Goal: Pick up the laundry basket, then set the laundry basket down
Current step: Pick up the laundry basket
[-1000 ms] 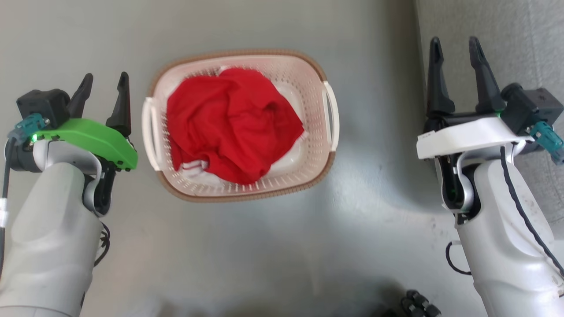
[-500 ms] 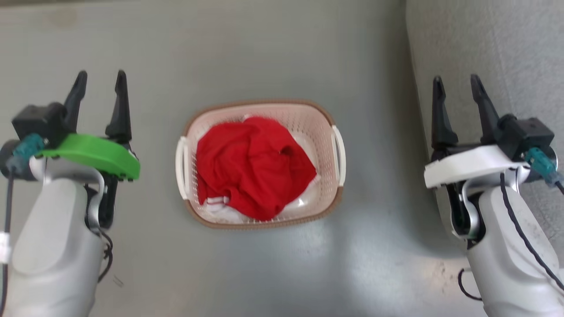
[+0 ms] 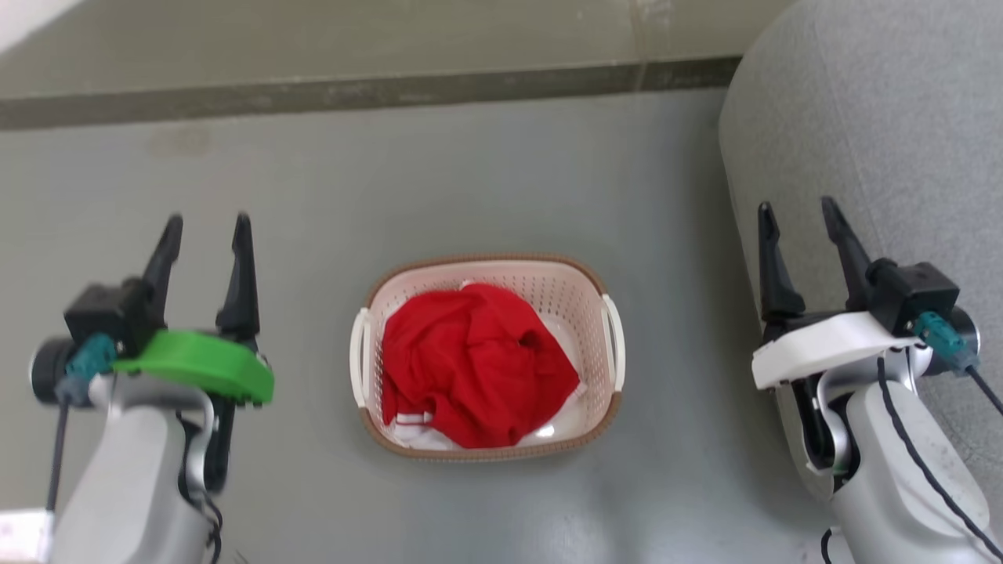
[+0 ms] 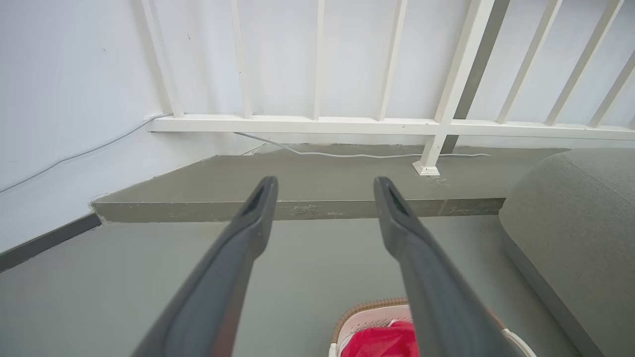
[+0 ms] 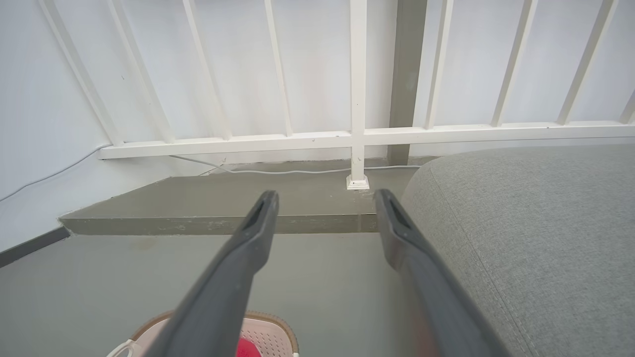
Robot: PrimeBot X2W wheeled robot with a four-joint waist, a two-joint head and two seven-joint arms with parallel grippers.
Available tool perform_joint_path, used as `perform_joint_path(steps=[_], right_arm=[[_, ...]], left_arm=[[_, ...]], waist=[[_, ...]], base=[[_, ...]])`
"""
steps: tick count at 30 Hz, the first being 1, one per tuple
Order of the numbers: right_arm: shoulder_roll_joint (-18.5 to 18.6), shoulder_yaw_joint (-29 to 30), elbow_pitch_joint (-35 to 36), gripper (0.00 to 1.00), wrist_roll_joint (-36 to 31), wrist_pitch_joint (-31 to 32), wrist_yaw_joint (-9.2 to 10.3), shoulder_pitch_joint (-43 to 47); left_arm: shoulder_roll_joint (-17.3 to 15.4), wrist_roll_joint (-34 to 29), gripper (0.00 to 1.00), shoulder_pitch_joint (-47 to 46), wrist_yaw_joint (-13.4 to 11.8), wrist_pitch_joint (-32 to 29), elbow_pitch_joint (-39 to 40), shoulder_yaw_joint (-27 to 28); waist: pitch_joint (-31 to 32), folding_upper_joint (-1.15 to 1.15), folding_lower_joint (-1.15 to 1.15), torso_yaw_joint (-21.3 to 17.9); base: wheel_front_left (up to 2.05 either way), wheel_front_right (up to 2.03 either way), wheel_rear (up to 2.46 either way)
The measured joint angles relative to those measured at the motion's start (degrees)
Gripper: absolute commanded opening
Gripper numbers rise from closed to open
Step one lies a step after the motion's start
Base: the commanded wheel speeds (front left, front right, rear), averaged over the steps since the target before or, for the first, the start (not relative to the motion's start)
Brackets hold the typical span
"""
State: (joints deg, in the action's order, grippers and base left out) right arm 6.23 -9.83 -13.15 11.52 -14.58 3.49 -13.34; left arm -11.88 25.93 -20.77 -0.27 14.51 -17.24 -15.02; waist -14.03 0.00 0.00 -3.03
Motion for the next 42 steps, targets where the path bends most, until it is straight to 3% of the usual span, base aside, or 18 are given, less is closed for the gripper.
perform_joint_path(steps=[24, 42], right_arm=[[-0.01, -1.99, 0.00, 1.00, -0.07, 1.29, -0.54, 8.14], [0.00, -2.58, 2.65, 1.00, -0.47, 3.05, -0.37, 9.50]], left_arm=[[1.09, -0.41, 1.00, 17.51, -4.00, -0.62, 8.46, -1.62], [0.24, -1.59, 1.00, 21.13, -5.13, -2.45, 14.06, -1.40]], waist=[[8.99, 0.00, 0.00, -0.09], [9.71, 0.00, 0.00, -0.28]], base=[[0.00, 0.00, 0.00], [0.00, 0.00, 0.00]])
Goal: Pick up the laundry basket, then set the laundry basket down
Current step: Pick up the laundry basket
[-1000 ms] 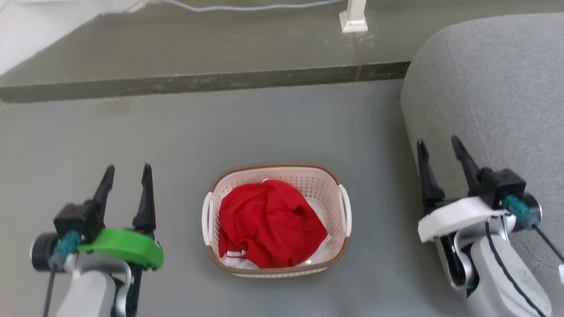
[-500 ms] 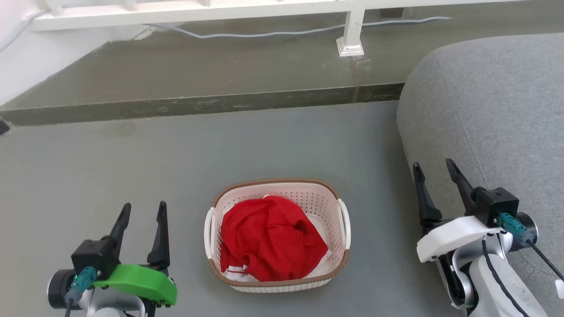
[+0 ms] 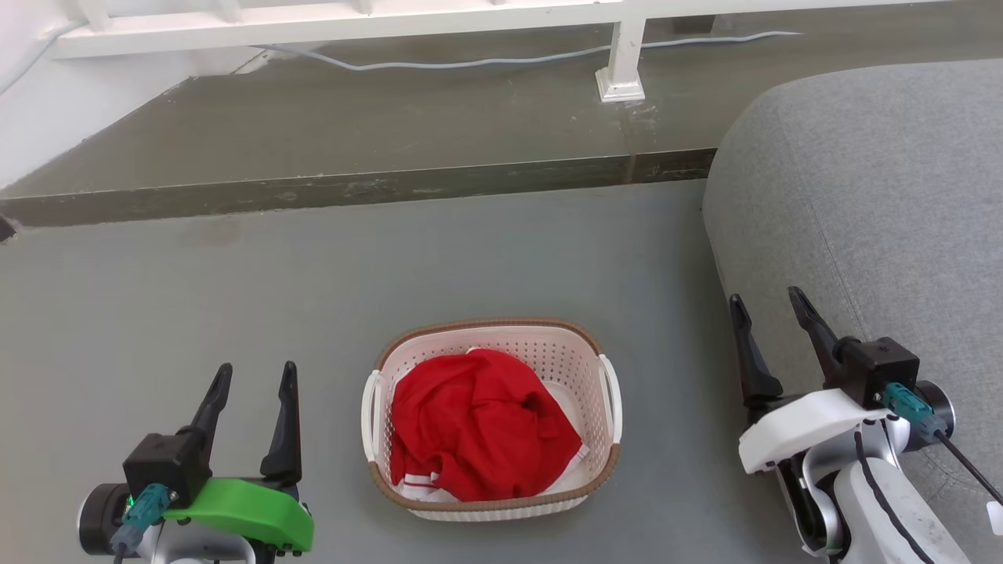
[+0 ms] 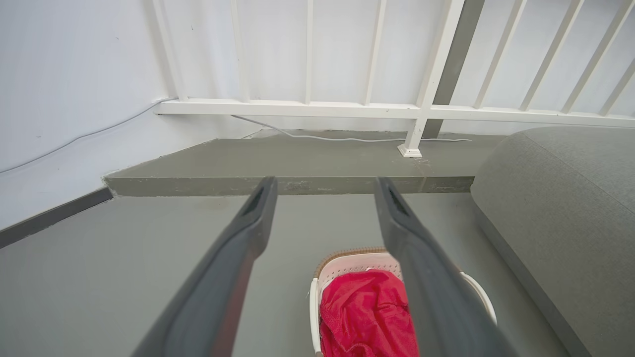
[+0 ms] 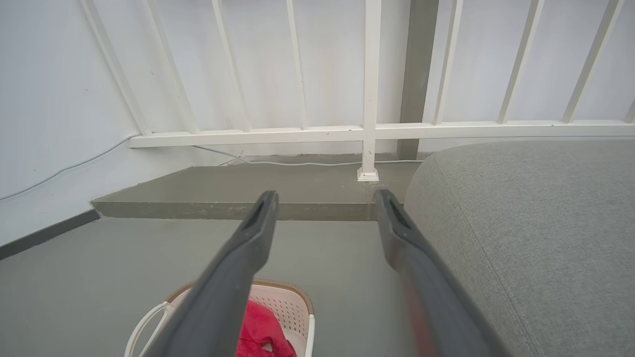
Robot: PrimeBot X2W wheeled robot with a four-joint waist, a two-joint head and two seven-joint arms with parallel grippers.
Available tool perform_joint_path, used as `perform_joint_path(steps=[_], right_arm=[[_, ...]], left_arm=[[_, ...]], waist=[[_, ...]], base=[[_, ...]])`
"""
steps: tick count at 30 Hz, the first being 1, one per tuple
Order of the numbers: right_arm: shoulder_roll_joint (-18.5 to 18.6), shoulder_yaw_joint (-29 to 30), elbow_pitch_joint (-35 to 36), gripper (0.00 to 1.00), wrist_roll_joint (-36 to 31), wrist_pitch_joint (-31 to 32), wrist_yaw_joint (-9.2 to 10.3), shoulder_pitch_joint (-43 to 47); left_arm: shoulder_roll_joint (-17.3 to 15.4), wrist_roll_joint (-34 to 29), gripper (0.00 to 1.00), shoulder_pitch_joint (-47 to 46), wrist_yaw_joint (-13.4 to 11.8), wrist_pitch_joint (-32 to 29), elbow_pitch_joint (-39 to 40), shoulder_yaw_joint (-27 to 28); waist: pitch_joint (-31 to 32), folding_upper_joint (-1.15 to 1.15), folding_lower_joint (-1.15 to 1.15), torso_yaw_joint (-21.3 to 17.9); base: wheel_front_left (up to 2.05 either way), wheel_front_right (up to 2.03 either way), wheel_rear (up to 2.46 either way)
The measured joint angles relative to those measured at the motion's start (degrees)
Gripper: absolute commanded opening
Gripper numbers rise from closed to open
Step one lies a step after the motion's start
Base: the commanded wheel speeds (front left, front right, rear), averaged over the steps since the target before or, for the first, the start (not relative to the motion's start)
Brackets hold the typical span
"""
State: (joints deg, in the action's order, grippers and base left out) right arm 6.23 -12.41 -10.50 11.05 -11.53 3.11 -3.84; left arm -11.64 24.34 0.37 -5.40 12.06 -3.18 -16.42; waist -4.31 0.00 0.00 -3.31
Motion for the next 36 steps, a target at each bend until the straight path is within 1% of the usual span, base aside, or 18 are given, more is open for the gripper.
perform_joint_path(steps=[21, 26, 36], right_arm=[[0.21, 0.02, 1.91, 1.00, 0.00, 1.00, 0.44, 0.80], [0.24, 0.10, 2.60, 1.00, 0.00, 1.08, 0.52, 0.84], [0.26, 0.35, 4.11, 1.00, 0.00, 1.85, 0.58, 0.85]], left_arm=[[-0.05, -0.43, 1.00, 1.41, -0.29, -1.92, 3.75, 0.96], [-0.05, -0.58, 1.00, 1.52, -0.69, -2.11, 4.46, 1.10], [-0.31, -0.92, 1.00, 2.00, -0.73, -3.27, 7.01, 1.49]], waist=[[-1.02, 0.00, 0.00, -0.30], [-1.50, 0.00, 0.00, -0.29], [-4.40, 0.00, 0.00, -0.17]], base=[[0.00, 0.00, 0.00], [0.00, 0.00, 0.00], [0.00, 0.00, 0.00]])
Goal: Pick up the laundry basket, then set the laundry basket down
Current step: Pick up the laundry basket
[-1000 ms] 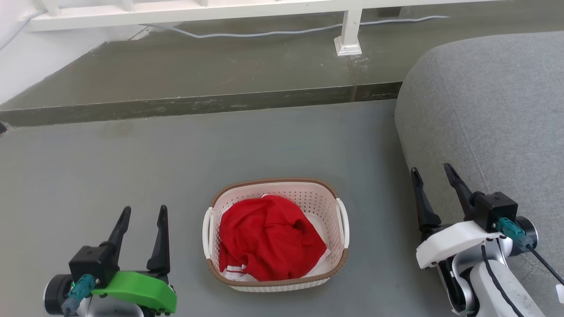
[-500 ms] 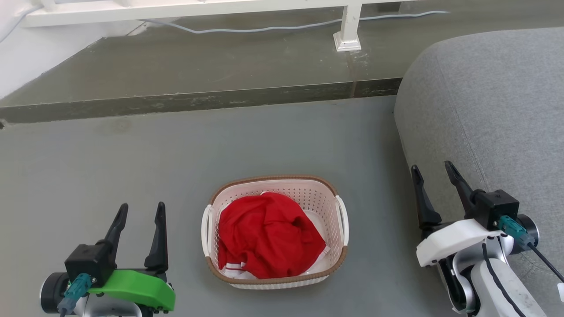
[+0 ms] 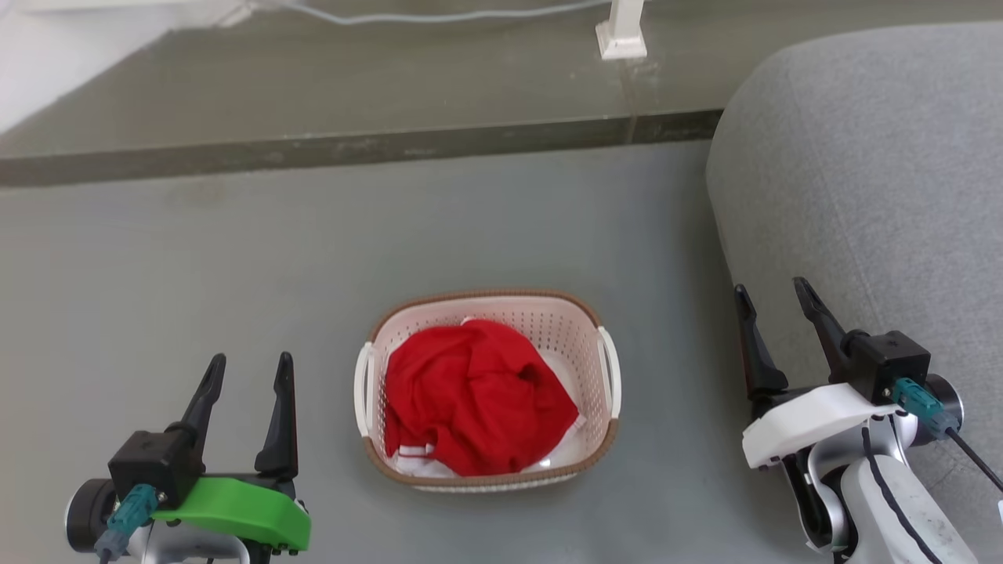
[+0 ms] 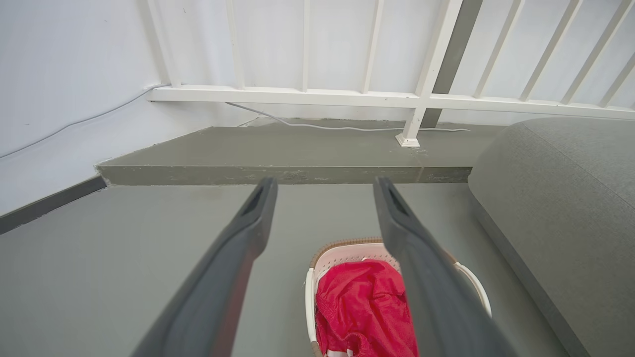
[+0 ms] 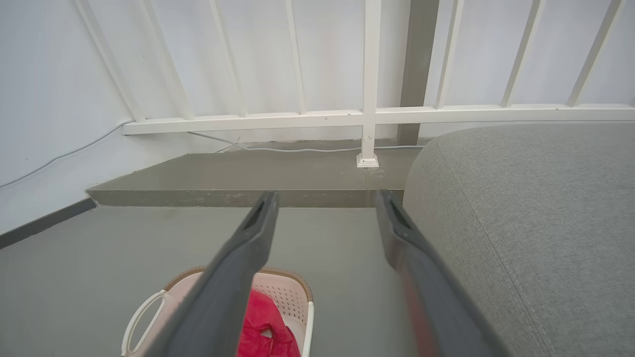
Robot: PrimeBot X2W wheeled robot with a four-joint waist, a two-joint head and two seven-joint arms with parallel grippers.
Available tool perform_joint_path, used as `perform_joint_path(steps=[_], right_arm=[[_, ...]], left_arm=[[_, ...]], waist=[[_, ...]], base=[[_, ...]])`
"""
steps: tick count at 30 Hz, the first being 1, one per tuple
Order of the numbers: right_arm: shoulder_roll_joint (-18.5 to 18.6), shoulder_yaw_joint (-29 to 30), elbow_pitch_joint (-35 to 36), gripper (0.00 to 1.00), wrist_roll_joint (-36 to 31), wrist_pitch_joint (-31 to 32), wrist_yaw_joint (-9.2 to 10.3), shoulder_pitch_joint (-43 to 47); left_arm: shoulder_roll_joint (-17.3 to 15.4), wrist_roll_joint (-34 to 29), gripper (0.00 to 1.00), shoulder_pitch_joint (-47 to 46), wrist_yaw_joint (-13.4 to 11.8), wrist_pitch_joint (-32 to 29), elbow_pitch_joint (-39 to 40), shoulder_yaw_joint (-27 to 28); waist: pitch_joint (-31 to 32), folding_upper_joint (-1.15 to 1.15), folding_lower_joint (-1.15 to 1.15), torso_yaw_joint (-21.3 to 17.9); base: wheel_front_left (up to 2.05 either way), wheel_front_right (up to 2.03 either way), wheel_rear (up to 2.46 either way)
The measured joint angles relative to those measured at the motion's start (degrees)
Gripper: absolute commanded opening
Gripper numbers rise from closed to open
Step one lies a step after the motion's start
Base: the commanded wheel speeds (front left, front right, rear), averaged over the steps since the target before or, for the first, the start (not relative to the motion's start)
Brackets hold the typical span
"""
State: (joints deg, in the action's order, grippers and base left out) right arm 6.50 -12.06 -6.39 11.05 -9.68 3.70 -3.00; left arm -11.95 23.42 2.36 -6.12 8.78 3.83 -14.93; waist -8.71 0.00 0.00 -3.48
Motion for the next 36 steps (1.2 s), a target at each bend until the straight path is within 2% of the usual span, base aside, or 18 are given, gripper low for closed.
perform_joint_path(steps=[8, 15, 27, 36], right_arm=[[-0.02, 0.07, 1.24, 1.00, 0.01, 0.93, 0.04, -0.10], [-0.21, 0.16, 1.34, 1.00, 0.01, 1.26, 0.44, -1.59], [-1.13, -0.16, -0.20, 1.00, 0.09, 1.70, 0.45, -6.52], [-1.76, -0.43, -3.75, 1.00, 0.78, 2.20, 0.53, -12.23]], left_arm=[[-0.31, 0.00, 1.00, -0.29, 0.00, -1.29, 1.45, 0.01], [-1.22, 0.00, 1.00, -4.15, 0.23, -2.75, 1.16, -0.32], [-1.56, 0.63, 1.00, -11.14, 2.54, -6.24, -2.04, -1.46], [0.22, 3.59, 1.00, -19.70, 4.28, -10.58, -8.45, -2.03]], waist=[[-4.69, 0.00, 0.00, 0.01], [-9.92, 0.00, 0.00, 0.07], [-18.69, 0.00, -0.01, -0.17], [-26.03, 0.00, -0.01, -0.32]], base=[[0.00, 0.00, 0.00], [0.00, 0.00, 0.00], [0.00, 0.00, 0.00], [0.00, 0.00, 0.00]])
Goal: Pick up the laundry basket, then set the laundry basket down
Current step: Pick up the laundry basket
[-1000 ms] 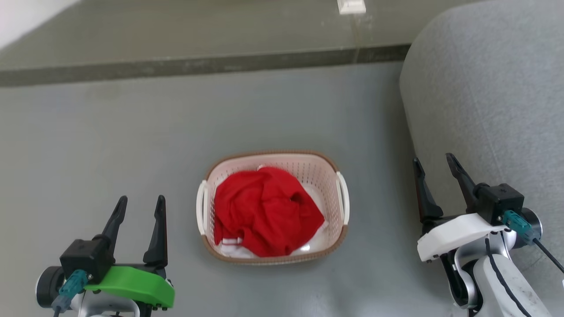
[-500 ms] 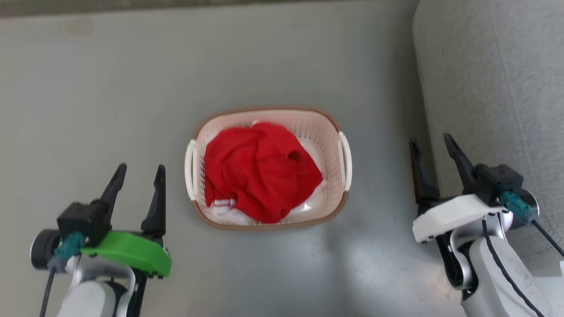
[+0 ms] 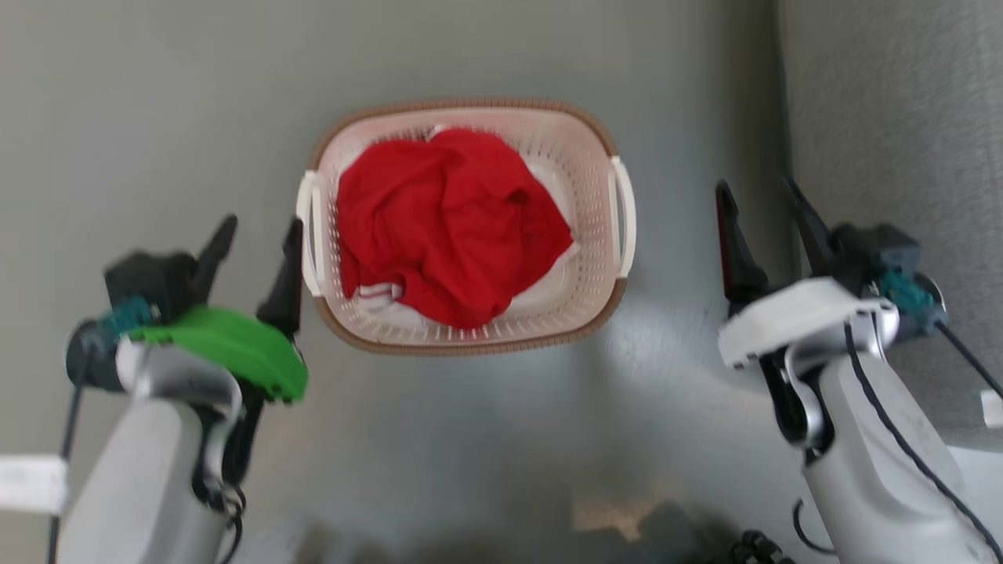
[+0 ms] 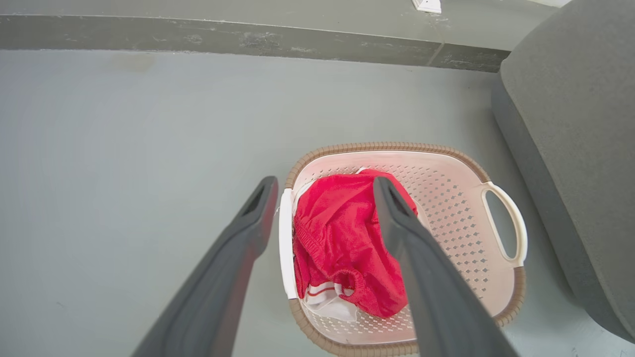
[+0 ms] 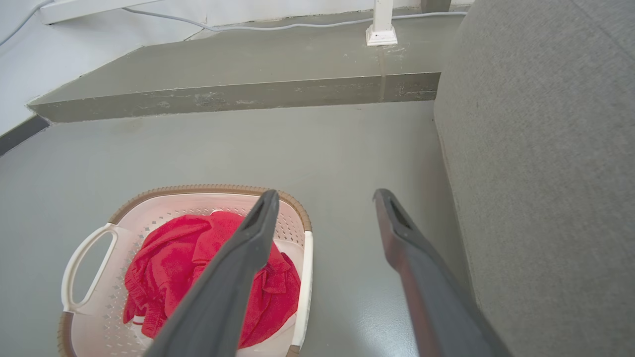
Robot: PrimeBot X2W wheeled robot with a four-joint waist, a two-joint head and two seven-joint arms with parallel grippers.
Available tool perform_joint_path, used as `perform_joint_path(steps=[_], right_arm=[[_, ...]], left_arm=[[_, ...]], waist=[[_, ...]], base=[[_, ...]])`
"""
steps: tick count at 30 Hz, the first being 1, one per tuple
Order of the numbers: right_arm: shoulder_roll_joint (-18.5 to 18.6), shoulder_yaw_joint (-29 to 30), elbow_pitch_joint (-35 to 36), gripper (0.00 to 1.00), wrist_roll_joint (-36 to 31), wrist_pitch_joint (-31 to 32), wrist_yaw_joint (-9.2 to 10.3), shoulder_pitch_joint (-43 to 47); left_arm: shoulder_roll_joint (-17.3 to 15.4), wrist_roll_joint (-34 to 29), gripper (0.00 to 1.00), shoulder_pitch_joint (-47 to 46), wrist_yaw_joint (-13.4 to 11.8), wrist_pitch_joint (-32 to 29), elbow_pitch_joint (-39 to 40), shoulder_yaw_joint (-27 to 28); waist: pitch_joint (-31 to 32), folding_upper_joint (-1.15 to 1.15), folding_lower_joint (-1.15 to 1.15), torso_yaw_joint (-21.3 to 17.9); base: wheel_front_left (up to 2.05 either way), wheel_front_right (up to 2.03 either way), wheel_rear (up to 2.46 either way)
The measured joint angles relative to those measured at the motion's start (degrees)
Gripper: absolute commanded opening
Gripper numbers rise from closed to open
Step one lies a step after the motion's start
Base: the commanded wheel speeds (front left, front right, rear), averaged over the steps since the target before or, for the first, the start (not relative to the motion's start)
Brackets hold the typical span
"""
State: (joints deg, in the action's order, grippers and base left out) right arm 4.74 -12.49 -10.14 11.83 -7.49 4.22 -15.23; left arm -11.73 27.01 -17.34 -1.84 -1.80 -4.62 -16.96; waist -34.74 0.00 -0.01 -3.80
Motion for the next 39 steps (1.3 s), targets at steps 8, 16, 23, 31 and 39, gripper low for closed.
perform_joint_path(steps=[8, 16, 23, 31, 39], right_arm=[[-0.74, -2.32, -4.64, 1.00, 0.51, 0.56, -0.16, -8.43], [-1.19, -4.67, -11.56, 1.00, 0.73, 0.99, -0.69, -16.34], [-1.21, -6.35, -16.58, 1.00, 1.82, -0.04, -0.76, -20.05], [-1.19, -9.83, -21.43, 1.00, 3.27, -0.63, -1.79, -23.54], [-1.21, -14.03, -26.04, 1.00, 7.02, -0.84, -2.20, -26.21]], left_arm=[[1.03, 2.08, 1.00, -8.68, 1.35, -4.02, -6.73, 0.31], [-1.72, -0.46, 1.00, -19.08, 3.48, -6.82, -14.48, -0.71], [-2.18, -0.90, 1.00, -23.18, 5.43, -7.00, -20.25, -1.51], [-1.94, -0.90, 1.00, -26.26, 6.48, -6.99, -26.55, -2.04], [-0.36, -0.52, 1.00, -29.03, 7.45, -6.72, -32.59, -2.70]], waist=[[-6.57, 0.00, 0.00, -0.31], [-13.78, 0.00, -0.01, -1.12], [-18.05, 0.00, 0.00, -2.03], [-21.13, 0.00, 0.00, -2.77], [-22.43, 0.00, 0.00, -2.60]], base=[[0.00, 0.00, 0.00], [0.00, 0.00, 0.00], [0.00, 0.00, 0.00], [0.00, 0.00, 0.00], [0.00, 0.00, 0.00]])
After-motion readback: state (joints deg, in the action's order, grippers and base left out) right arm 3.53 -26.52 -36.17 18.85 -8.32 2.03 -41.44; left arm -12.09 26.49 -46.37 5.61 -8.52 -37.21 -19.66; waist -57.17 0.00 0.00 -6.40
